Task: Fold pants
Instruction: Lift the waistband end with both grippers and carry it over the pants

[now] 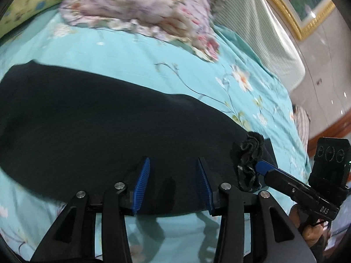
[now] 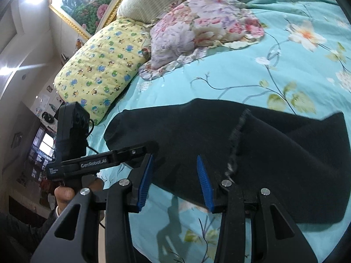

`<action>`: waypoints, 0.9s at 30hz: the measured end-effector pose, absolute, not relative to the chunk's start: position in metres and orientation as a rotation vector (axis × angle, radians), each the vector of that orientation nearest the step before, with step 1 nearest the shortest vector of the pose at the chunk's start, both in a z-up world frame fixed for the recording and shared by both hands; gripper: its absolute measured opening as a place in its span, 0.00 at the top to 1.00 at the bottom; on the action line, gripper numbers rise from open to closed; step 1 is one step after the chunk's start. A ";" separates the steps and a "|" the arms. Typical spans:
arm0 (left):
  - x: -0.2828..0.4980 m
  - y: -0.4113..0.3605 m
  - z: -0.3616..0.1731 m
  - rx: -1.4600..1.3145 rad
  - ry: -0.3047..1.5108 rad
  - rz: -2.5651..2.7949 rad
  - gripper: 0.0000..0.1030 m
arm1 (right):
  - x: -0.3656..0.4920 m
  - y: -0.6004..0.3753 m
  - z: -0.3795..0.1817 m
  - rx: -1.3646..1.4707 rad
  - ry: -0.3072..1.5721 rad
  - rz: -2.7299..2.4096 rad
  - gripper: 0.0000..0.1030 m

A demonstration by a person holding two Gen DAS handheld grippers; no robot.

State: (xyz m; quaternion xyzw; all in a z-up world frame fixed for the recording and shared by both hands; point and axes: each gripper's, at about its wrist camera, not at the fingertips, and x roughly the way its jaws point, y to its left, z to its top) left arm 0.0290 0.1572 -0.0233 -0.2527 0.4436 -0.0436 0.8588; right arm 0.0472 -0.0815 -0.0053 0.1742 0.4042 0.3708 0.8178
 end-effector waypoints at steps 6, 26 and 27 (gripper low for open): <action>0.000 0.188 -0.020 -0.614 0.884 -0.004 0.57 | 0.058 -0.063 0.001 0.340 0.863 0.819 0.58; -0.067 0.253 -0.023 -0.742 0.806 0.179 0.57 | 0.087 0.005 0.017 0.249 0.885 0.949 0.56; -0.070 0.256 -0.023 -0.750 0.802 0.188 0.57 | 0.088 0.009 0.017 0.243 0.886 0.960 0.56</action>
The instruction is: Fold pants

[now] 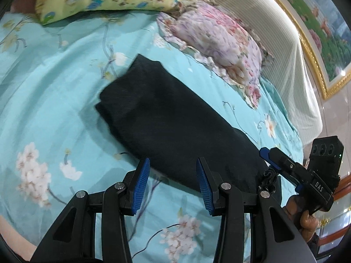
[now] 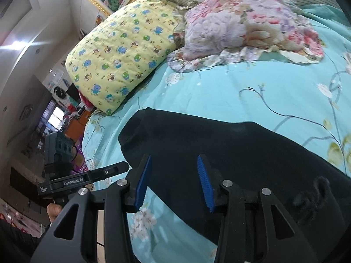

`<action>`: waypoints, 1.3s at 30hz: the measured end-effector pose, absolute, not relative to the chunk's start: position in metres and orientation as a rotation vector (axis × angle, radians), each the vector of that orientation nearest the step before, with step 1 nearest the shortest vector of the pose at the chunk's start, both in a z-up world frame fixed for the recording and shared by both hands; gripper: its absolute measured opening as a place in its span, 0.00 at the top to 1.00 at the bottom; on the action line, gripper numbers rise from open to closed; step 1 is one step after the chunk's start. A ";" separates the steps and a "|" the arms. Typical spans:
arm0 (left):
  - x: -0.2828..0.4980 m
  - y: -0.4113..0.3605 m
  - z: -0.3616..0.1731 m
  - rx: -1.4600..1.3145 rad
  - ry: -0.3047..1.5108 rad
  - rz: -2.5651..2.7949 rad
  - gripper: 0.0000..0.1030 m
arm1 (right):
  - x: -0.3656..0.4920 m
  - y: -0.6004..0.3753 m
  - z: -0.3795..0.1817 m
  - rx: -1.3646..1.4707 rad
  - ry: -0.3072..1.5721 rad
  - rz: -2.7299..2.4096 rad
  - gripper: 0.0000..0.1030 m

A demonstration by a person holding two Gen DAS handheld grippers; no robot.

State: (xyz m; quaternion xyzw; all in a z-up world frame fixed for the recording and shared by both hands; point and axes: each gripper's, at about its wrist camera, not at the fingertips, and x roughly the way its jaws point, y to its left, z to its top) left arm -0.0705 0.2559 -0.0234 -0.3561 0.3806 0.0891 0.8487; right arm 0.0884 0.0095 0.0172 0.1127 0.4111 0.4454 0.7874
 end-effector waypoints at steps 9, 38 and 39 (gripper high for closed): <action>-0.089 0.282 -0.036 -0.839 0.792 0.238 0.57 | 0.105 0.050 0.020 0.170 0.900 1.021 0.54; -0.050 0.323 -0.076 -1.020 0.803 0.293 0.57 | 0.178 0.221 0.001 -0.306 0.986 1.261 0.54; -0.049 0.323 -0.076 -1.018 0.801 0.295 0.57 | 0.180 0.225 -0.001 -0.313 0.997 1.268 0.54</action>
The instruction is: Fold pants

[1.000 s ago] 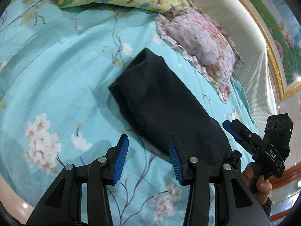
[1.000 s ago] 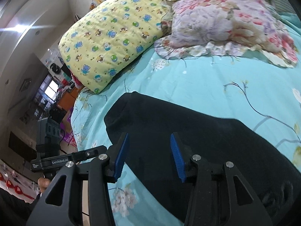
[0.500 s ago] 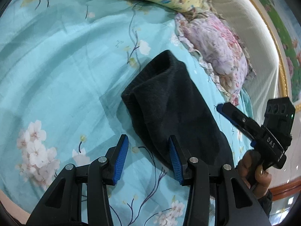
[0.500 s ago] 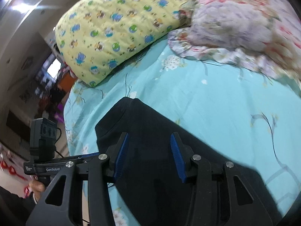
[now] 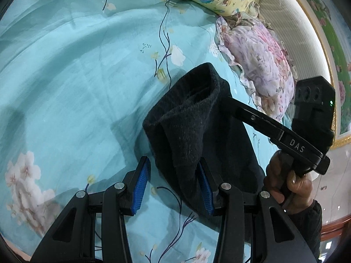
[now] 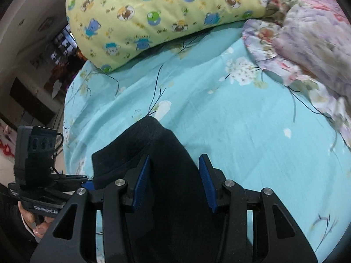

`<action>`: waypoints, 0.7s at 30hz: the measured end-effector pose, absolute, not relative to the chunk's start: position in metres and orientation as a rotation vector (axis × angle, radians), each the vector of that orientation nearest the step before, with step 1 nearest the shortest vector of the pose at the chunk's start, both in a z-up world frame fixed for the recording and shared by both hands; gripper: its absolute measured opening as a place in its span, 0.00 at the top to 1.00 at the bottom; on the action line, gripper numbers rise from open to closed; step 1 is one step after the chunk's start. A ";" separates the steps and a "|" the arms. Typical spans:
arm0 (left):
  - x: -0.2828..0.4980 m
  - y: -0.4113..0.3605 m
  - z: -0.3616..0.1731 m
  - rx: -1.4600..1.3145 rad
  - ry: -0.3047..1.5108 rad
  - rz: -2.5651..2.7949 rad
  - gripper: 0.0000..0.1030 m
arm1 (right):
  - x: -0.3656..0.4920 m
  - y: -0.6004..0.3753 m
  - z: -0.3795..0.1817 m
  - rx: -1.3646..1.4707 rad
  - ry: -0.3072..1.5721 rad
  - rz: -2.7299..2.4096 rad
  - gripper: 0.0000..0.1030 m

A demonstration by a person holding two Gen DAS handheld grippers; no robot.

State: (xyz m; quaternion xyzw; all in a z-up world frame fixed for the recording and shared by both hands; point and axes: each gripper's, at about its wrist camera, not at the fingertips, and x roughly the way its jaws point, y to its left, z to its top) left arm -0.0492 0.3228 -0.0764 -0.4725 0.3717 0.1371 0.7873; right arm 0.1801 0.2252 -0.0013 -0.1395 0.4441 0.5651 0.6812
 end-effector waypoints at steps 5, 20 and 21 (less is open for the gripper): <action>-0.043 0.323 -0.076 -0.986 0.793 0.317 0.60 | 0.184 0.237 -0.010 -0.314 1.033 1.308 0.62; -0.042 0.305 -0.034 -0.887 0.731 0.302 0.83 | 0.173 0.202 0.020 -0.200 0.983 1.328 0.78; -0.043 0.302 -0.028 -0.876 0.723 0.294 0.83 | 0.172 0.196 0.025 -0.181 0.972 1.331 0.78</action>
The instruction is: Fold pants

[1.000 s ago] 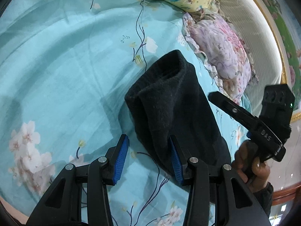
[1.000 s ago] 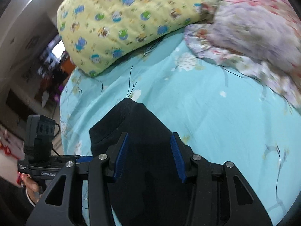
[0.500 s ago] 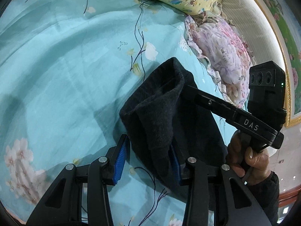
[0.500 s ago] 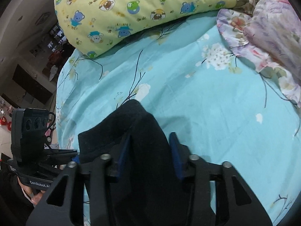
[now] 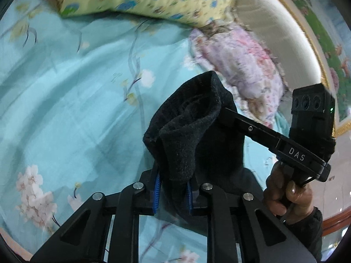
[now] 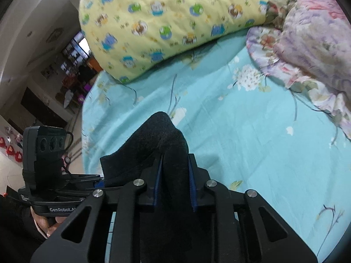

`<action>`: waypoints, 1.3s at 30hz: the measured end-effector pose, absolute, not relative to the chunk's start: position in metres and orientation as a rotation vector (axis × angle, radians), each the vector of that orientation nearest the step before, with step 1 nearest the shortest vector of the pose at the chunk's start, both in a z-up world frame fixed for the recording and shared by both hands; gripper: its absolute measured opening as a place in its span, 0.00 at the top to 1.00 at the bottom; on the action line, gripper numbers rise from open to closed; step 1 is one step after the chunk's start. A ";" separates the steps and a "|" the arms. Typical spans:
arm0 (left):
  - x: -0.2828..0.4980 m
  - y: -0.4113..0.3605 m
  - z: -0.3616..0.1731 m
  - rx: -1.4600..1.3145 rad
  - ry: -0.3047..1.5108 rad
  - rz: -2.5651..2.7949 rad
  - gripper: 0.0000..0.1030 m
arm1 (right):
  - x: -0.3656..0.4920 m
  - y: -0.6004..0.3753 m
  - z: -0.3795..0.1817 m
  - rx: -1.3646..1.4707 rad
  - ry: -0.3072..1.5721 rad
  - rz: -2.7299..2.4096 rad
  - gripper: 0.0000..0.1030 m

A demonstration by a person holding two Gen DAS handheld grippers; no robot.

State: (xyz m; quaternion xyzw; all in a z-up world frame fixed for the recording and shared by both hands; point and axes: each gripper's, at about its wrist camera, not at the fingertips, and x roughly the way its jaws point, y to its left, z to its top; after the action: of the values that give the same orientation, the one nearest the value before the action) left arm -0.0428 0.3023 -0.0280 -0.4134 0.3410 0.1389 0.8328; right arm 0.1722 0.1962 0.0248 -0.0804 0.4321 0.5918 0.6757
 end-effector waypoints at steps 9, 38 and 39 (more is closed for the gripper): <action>-0.033 0.245 0.035 -0.736 0.646 0.157 0.83 | 0.167 0.126 0.066 -0.009 0.877 1.326 0.79; 0.033 0.007 0.063 -0.338 0.792 -0.202 0.83 | 0.132 -0.140 0.041 0.364 0.728 1.006 0.83; 0.034 0.000 0.062 -0.325 0.795 -0.206 0.83 | 0.131 -0.148 0.038 0.377 0.727 0.995 0.83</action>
State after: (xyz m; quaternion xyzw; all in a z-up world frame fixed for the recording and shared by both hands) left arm 0.0341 0.0004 0.0619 -0.1571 0.3846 -0.0999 0.9041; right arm 0.1313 -0.1478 0.0379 0.1757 0.3389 0.4637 0.7995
